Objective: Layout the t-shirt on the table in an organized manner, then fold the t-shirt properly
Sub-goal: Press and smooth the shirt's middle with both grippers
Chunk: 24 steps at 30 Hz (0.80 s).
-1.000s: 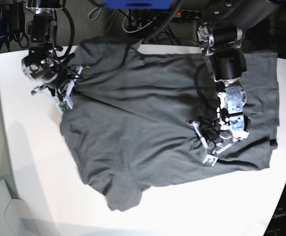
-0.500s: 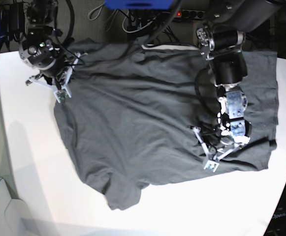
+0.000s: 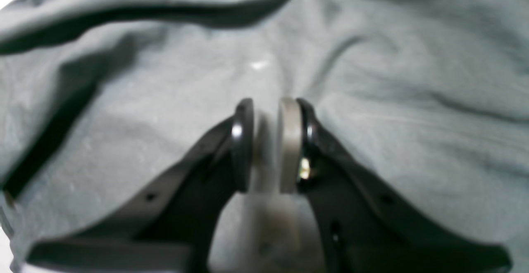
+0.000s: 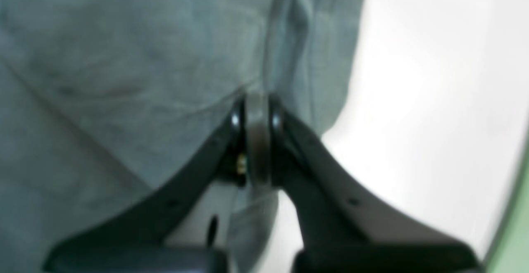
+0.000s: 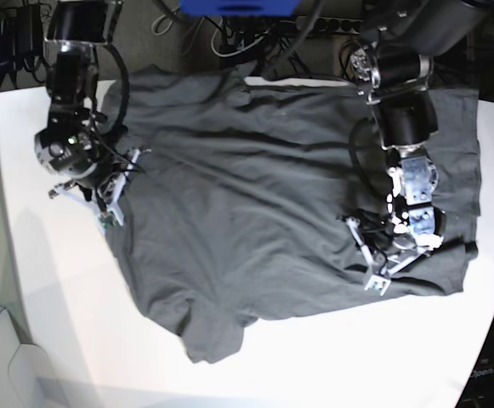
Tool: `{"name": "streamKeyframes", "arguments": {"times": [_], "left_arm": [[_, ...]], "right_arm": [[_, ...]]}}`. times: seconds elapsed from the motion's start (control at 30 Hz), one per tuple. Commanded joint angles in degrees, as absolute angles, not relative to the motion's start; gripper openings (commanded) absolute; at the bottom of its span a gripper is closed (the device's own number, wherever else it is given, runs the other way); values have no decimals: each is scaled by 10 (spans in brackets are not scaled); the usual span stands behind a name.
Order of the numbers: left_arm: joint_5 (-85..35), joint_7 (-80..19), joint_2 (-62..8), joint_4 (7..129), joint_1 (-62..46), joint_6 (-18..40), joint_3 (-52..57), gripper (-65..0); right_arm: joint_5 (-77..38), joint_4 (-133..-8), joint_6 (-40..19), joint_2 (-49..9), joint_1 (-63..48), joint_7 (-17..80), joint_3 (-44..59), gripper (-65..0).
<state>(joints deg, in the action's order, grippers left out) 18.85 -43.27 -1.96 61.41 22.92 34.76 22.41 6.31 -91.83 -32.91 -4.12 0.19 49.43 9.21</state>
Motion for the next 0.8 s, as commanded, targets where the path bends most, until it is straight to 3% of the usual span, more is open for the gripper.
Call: {"name": "streamKeyframes", "arguments": {"times": [0.0,0.43,0.77], "left_arm": [[183,-428,-23,633,247,346,224,-543],[183,-503,29,756,259,346,218,-542],[183,-465,84,685,262,346,218,-542]], "right_arm": [[60,-910,-328,-45,21,484,93,-650],[58,-744,-328,-29,134,478,-39,-650],[60,-869,-328,-53,117,495,-44,-650]]}}
